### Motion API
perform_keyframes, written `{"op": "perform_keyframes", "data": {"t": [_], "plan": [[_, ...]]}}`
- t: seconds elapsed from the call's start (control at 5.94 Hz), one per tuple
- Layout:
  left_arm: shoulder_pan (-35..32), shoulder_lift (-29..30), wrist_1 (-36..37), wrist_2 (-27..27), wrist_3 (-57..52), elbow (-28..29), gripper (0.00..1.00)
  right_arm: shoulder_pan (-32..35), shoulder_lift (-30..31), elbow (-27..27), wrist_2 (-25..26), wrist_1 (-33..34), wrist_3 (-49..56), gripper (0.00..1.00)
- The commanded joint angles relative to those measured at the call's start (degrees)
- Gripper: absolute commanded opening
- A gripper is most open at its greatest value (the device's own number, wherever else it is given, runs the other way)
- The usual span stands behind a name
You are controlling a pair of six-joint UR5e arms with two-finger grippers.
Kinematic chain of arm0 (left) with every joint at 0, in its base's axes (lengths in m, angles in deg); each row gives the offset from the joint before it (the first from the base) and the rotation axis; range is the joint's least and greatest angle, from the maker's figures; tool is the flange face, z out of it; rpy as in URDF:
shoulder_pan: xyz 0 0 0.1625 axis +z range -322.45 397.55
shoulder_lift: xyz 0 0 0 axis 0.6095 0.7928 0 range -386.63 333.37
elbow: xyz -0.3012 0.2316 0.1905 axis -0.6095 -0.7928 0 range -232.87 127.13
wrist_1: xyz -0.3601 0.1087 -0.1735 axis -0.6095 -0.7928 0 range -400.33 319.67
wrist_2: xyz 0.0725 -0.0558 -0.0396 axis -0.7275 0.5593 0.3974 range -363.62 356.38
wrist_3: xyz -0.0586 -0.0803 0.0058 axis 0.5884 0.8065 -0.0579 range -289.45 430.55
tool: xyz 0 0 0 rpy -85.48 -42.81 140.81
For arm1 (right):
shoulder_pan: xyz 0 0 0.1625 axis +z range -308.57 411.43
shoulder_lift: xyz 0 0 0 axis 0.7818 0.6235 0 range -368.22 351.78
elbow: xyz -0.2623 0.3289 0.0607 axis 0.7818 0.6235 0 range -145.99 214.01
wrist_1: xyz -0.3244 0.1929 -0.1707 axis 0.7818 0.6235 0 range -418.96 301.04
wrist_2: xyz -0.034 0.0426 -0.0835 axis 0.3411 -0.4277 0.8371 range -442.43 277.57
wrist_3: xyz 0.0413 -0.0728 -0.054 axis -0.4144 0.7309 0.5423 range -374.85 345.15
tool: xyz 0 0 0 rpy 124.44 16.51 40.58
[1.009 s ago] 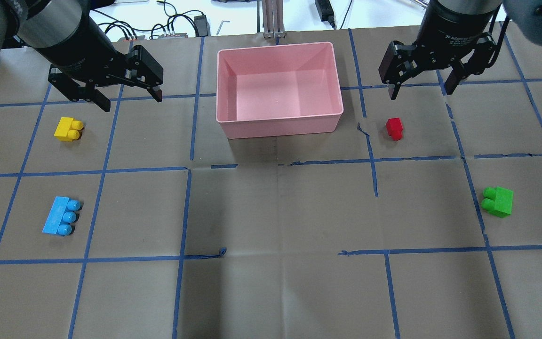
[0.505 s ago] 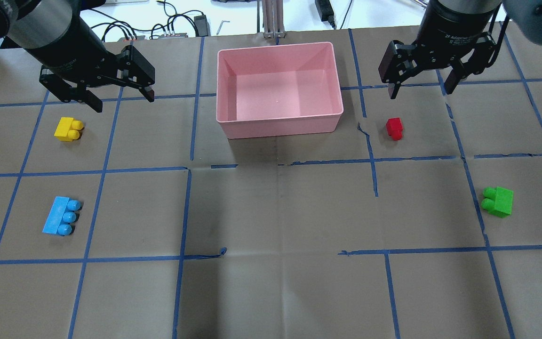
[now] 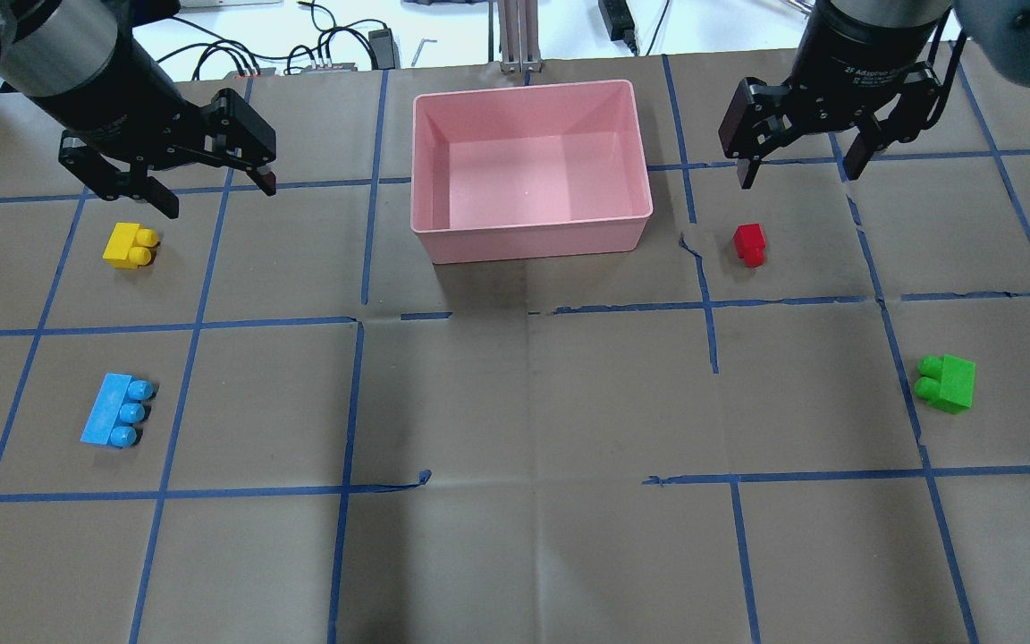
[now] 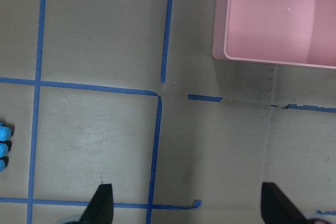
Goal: Put all blocks into box
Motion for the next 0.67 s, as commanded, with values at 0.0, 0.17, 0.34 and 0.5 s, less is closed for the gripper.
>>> {"op": "perform_keyframes", "data": {"t": [0.0,0.17,0.34,0.5], "plan": [[8.2,0.6,0.0,-0.1,-19.5,-5.4,1.00,0.0,0.0,0.1,0.0,0.0,0.0,0.99],[11.0,0.7,-0.3,-1.2,-22.1,-6.8,1.00,0.0,0.0,0.1,0.0,0.1,0.0,0.99],[14.5,2.2,-0.3,-8.8,-29.9,-7.7,0.99,0.0,-0.3,0.1,-0.1,0.3,0.2,0.99],[18.0,4.3,1.5,-9.3,-36.5,-8.9,0.99,-1.0,-0.4,0.4,-0.2,0.2,0.3,0.99]]}}
